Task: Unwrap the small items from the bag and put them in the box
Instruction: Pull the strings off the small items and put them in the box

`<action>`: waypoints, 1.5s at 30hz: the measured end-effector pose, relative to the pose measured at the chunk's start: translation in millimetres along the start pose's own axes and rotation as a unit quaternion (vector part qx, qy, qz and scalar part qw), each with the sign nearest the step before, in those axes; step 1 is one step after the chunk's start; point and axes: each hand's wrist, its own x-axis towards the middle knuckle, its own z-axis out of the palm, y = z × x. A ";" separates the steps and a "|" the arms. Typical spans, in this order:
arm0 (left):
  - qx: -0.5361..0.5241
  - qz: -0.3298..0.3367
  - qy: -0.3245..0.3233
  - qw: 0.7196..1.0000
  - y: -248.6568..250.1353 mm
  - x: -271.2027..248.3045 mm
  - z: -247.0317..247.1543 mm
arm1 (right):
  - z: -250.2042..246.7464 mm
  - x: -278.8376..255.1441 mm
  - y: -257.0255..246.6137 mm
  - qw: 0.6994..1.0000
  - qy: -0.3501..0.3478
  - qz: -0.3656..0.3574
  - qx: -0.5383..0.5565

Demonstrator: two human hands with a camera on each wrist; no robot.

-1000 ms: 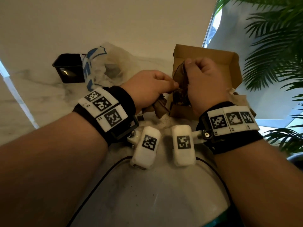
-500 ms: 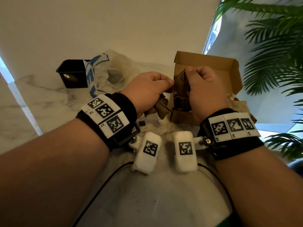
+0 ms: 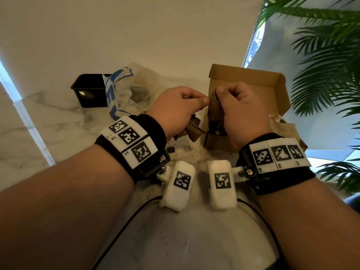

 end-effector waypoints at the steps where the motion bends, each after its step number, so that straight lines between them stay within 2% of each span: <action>1: 0.001 -0.003 0.005 1.000 -0.5 0.5 0.0 | -0.5 0.1 0.4 1.000 -0.001 0.000 0.000; 6: -0.041 -0.016 0.007 0.999 -1.1 2.0 1.2 | 1.0 0.2 1.5 1.000 -0.025 0.010 0.015; 10: -0.124 -0.028 -0.063 0.990 0.0 -2.9 2.0 | 0.5 1.7 3.5 0.999 -0.051 0.002 0.011; 15: -0.085 -0.016 -0.066 0.994 0.7 -3.2 1.8 | 1.8 -1.8 0.0 0.999 -0.038 -0.004 0.020; 17: -0.073 -0.012 -0.069 0.995 1.1 -3.0 0.7 | 1.8 -3.2 -1.0 0.998 -0.054 -0.008 0.035; 24: -0.006 0.001 -0.009 1.000 -1.6 2.1 -3.7 | -5.9 0.2 1.5 0.993 -0.114 -0.001 -0.008; 29: 0.010 -0.022 -0.017 1.000 -0.4 1.9 -3.3 | -10.0 3.1 -0.2 0.999 -0.037 0.033 0.017; 33: -0.004 -0.028 -0.012 1.000 -1.9 2.0 -2.3 | -8.5 4.1 -1.2 0.999 0.001 0.016 0.047; 40: -0.028 -0.025 0.001 0.999 -2.0 1.8 -1.8 | -9.2 3.5 -2.6 0.997 0.001 0.026 0.073; 45: -0.057 0.005 -0.008 0.998 -0.4 2.1 -0.5 | -6.7 1.4 -2.3 0.992 -0.026 0.047 0.115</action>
